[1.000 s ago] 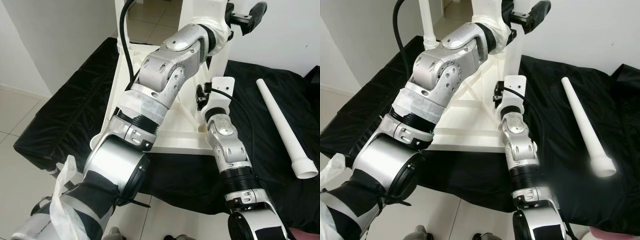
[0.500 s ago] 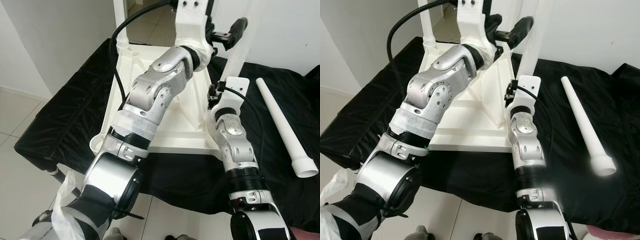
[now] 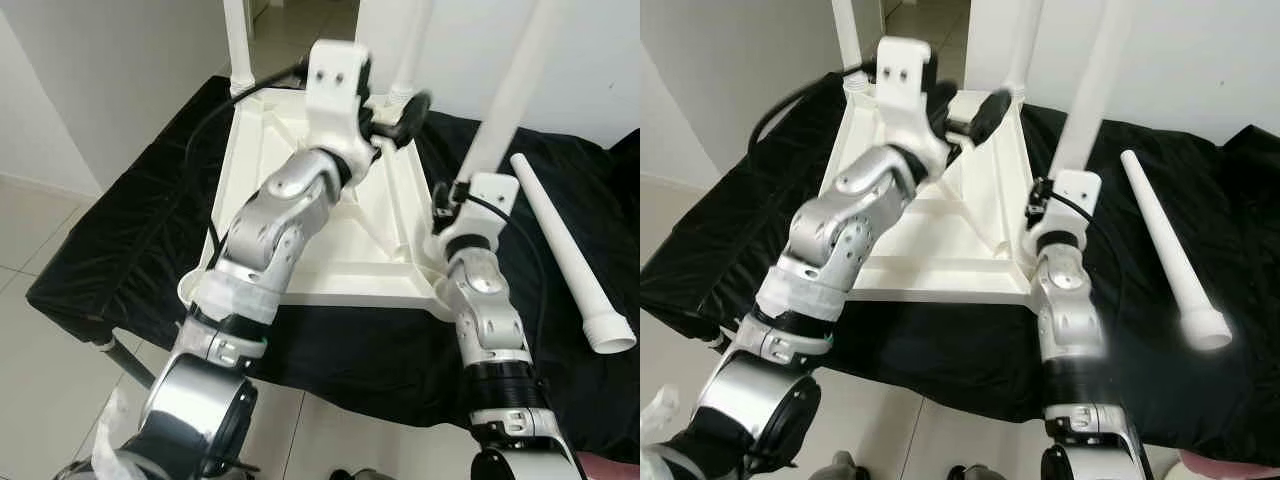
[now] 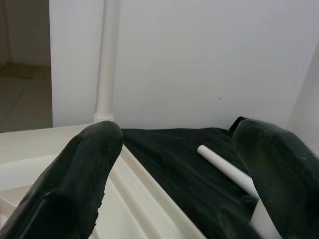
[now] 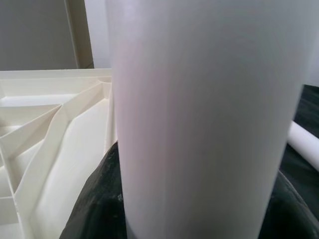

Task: Building children table

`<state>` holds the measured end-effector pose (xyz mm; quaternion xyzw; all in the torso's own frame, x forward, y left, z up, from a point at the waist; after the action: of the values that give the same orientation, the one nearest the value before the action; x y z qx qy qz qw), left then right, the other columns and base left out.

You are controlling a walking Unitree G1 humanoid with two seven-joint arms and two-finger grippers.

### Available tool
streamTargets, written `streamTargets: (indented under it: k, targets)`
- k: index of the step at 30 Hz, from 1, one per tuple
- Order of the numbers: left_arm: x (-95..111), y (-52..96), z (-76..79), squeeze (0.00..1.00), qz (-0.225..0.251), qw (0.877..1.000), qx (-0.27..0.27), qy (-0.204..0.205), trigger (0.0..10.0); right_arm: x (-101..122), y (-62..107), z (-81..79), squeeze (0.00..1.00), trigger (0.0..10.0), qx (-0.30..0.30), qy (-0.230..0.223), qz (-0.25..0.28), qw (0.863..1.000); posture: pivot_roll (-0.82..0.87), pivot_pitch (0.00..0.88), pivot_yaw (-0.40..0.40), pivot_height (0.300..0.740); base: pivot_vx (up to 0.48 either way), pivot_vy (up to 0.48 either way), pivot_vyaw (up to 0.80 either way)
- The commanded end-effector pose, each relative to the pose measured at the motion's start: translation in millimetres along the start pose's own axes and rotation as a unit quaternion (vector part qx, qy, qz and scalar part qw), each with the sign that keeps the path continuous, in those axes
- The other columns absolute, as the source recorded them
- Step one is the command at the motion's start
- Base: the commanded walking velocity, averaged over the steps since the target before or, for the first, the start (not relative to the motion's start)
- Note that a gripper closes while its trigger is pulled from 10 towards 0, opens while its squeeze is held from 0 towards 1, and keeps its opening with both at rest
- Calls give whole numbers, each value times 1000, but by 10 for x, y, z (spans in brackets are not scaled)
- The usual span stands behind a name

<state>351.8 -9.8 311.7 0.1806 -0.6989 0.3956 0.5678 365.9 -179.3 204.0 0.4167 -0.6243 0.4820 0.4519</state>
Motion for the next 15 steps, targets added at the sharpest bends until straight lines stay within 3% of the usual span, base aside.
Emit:
streamTargets:
  k: [1, 7, 15]
  targets:
    - [-19, 48, 80, 0, 6, 999, -34, -13, 10000, 80, 25, 48, 0, 10000, 1, 1, 21, 1000, -26, 92, -25, 740, 0, 0, 0]
    - [-133, 174, 26, 0, -4, 999, -27, -17, 10000, 100, 87, 98, 0, 10000, 5, 3, 25, 1000, -38, 95, -21, 740, 0, 0, 0]
    - [-309, 392, 87, 0, -19, 997, -68, -45, 10000, 150, 164, 161, 0, 10000, 6, 2, 38, 999, -41, 97, -12, 740, 0, 0, 0]
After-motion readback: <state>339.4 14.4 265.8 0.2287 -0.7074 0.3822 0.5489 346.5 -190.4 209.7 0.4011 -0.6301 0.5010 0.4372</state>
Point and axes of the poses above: a point about 5 cm out from each wrist's last joint towards the gripper, its own y axis pointing back from the gripper into the wrist, its own x axis along the axis of the wrist's last joint, z = x × y, the point moved 3 cm from there along -y, pointing out of the wrist towards the gripper, and after that the axes turned 6 degrees about -y, right-handed, at the moved point
